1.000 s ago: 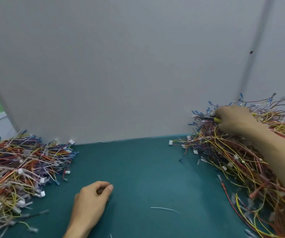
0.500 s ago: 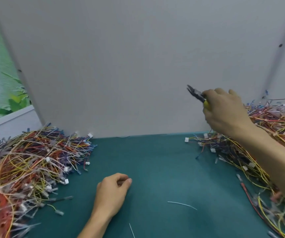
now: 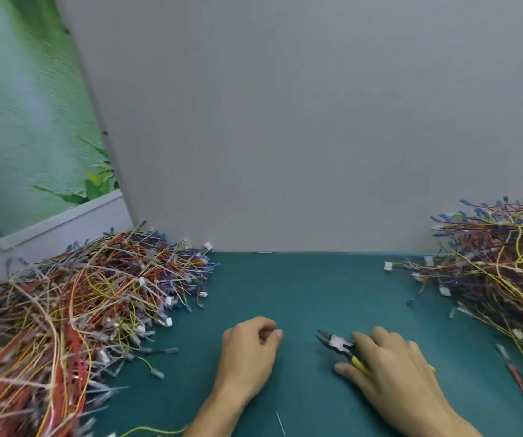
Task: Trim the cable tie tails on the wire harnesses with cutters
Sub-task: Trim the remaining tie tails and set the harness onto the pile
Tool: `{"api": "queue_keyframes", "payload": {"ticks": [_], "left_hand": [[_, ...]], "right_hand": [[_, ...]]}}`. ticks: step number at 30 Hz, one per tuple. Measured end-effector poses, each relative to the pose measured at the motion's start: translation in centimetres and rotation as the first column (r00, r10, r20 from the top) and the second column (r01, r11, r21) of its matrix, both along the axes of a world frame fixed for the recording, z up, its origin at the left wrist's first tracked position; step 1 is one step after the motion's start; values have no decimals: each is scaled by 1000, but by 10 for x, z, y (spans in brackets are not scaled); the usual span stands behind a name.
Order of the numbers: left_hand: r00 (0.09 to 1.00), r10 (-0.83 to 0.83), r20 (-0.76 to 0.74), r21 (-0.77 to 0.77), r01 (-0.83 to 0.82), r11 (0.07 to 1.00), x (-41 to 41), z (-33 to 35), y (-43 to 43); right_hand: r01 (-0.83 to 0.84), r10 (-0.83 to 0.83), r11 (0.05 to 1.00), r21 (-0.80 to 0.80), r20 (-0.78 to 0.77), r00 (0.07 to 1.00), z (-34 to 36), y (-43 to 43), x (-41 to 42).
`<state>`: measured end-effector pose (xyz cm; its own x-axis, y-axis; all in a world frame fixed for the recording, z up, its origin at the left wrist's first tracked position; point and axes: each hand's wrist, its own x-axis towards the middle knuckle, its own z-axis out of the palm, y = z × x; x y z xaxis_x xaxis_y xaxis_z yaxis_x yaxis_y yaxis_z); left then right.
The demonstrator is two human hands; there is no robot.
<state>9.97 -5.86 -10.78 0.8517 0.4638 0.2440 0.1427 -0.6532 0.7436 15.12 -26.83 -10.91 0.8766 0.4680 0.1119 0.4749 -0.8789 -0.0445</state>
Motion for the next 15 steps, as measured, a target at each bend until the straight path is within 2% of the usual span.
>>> {"api": "queue_keyframes", "payload": {"ticks": [5, 10, 15], "left_hand": [[1000, 17, 1, 104, -17, 994, -3, 1, -1], [997, 82, 7, 139, -83, 987, -3, 10, 11], [974, 220, 43, 284, -223, 933, 3, 38, 41]], "right_hand": [[-5, 5, 1000, -7, 54, 999, -6, 0, 2], [18, -18, 1000, -8, 49, 999, -7, 2, 4], [27, -27, 1000, 0, 52, 998, -6, 3, 6]]}}
